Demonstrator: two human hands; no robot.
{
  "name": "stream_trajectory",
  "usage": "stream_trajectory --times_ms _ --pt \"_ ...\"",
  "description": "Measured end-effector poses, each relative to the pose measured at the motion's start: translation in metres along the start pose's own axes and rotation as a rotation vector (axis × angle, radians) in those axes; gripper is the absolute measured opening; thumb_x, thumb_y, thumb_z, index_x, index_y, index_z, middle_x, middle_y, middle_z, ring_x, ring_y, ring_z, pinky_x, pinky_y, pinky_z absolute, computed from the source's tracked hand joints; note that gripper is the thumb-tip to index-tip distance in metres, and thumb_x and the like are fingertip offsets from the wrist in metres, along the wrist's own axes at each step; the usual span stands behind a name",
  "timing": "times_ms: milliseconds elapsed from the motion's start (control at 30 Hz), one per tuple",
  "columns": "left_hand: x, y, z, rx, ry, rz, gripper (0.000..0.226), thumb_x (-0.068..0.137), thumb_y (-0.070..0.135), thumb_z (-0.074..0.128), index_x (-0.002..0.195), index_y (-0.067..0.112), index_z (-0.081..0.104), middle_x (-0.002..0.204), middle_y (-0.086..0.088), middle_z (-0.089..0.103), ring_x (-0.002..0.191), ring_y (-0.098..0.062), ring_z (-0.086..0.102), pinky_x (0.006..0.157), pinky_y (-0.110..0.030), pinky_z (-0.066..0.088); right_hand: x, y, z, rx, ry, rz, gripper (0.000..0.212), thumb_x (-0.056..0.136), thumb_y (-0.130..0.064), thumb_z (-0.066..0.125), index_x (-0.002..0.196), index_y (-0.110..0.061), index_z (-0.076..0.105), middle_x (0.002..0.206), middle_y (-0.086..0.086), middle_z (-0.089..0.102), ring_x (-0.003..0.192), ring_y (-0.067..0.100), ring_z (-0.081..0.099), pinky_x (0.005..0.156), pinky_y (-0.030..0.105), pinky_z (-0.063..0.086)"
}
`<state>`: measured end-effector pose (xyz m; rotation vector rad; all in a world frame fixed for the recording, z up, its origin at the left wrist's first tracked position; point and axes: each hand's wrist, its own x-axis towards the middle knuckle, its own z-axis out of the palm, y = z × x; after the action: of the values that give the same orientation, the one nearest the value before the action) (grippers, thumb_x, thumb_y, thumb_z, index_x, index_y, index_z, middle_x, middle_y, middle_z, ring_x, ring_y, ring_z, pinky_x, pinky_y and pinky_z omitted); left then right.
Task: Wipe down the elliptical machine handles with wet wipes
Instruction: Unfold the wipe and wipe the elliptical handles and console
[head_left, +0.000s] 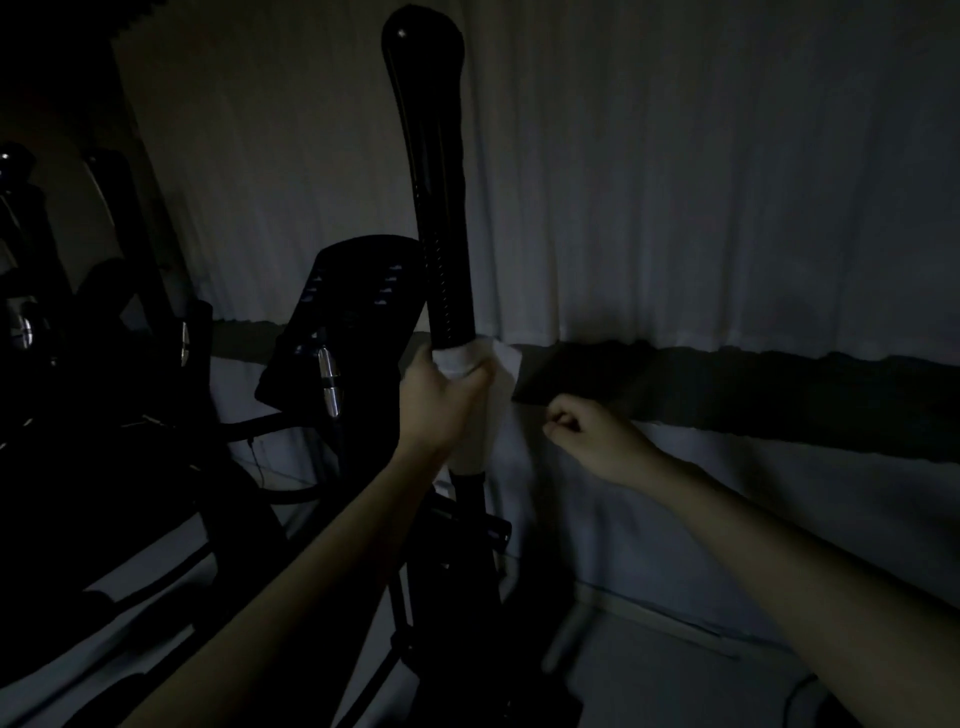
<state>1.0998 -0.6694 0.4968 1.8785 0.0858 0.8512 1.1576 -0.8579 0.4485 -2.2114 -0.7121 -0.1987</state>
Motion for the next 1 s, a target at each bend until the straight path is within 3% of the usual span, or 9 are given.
stream_trajectory --times_ms 133,200,267,367,567,667,833,1000 --pt "-0.001 0.007 0.003 -0.05 0.032 0.0 0.041 0.076 0.038 0.069 0.106 0.012 0.06 0.091 0.001 0.068 0.082 -0.011 0.068 0.063 -0.02 0.051 0.002 0.0 0.001 0.032 -0.006 -0.007 0.01 0.089 -0.028 0.058 0.082 -0.02 0.057 0.081 0.004 0.067 0.082 0.026 0.065 0.074 0.046 0.051" --pt "-0.02 -0.009 0.007 -0.018 0.028 -0.056 0.035 0.083 0.03 0.069 0.113 0.019 0.055 0.089 0.01 0.064 0.076 0.001 0.063 0.054 -0.009 0.046 0.001 0.001 0.003 0.03 -0.027 0.005 0.007 0.091 -0.025 0.058 0.086 -0.021 0.059 0.085 0.004 0.068 0.083 0.025 0.065 0.075 0.044 0.052" --pt "-0.039 -0.032 0.011 0.027 0.001 -0.097 0.039 0.084 0.033 0.068 0.119 0.022 0.054 0.09 0.011 0.065 0.072 0.007 0.06 0.051 -0.006 0.044 -0.002 0.004 0.005 0.031 -0.024 0.007 0.009 0.092 -0.025 0.058 0.088 -0.017 0.059 0.085 0.005 0.067 0.082 0.021 0.064 0.073 0.039 0.051" --pt "-0.052 -0.049 0.012 0.062 -0.022 -0.13 0.046 0.082 0.037 0.069 0.122 0.022 0.053 0.097 0.006 0.068 0.075 0.004 0.061 0.053 -0.009 0.043 -0.006 0.005 0.004 0.029 -0.021 0.019 0.008 0.092 -0.023 0.059 0.095 -0.016 0.062 0.09 0.0 0.068 0.086 0.017 0.064 0.077 0.036 0.051" --pt "-0.02 -0.015 0.005 0.012 0.045 -0.036 0.041 0.079 0.036 0.071 0.113 0.015 0.06 0.093 0.004 0.068 0.081 -0.004 0.065 0.062 -0.019 0.048 -0.001 0.002 -0.001 0.047 -0.011 0.018 0.004 0.092 -0.024 0.059 0.091 -0.021 0.062 0.087 -0.003 0.067 0.086 0.019 0.065 0.081 0.044 0.052" --pt "-0.013 -0.007 0.007 0.02 0.055 -0.003 0.033 0.081 0.031 0.068 0.107 0.013 0.059 0.087 0.002 0.067 0.073 -0.004 0.063 0.055 -0.013 0.044 0.001 -0.004 -0.001 0.049 0.012 -0.006 0.005 0.091 -0.022 0.059 0.087 -0.025 0.06 0.083 -0.002 0.067 0.083 0.022 0.064 0.078 0.044 0.052" --pt "-0.039 -0.042 0.011 0.041 -0.013 -0.066 0.039 0.081 0.03 0.069 0.117 0.019 0.056 0.087 0.012 0.065 0.078 0.0 0.064 0.054 -0.008 0.045 -0.008 -0.011 0.007 0.043 -0.016 -0.008 0.008 0.094 -0.022 0.058 0.089 -0.016 0.059 0.086 0.005 0.067 0.086 0.024 0.065 0.074 0.037 0.05" --pt "-0.055 -0.068 0.01 0.083 -0.099 -0.103 0.062 0.081 0.033 0.072 0.136 0.018 0.045 0.106 0.004 0.063 0.087 -0.007 0.062 0.067 -0.017 0.046 -0.008 -0.006 0.01 0.027 -0.003 -0.002 0.006 0.093 -0.022 0.059 0.095 -0.019 0.063 0.09 -0.003 0.068 0.088 0.017 0.064 0.081 0.039 0.051"
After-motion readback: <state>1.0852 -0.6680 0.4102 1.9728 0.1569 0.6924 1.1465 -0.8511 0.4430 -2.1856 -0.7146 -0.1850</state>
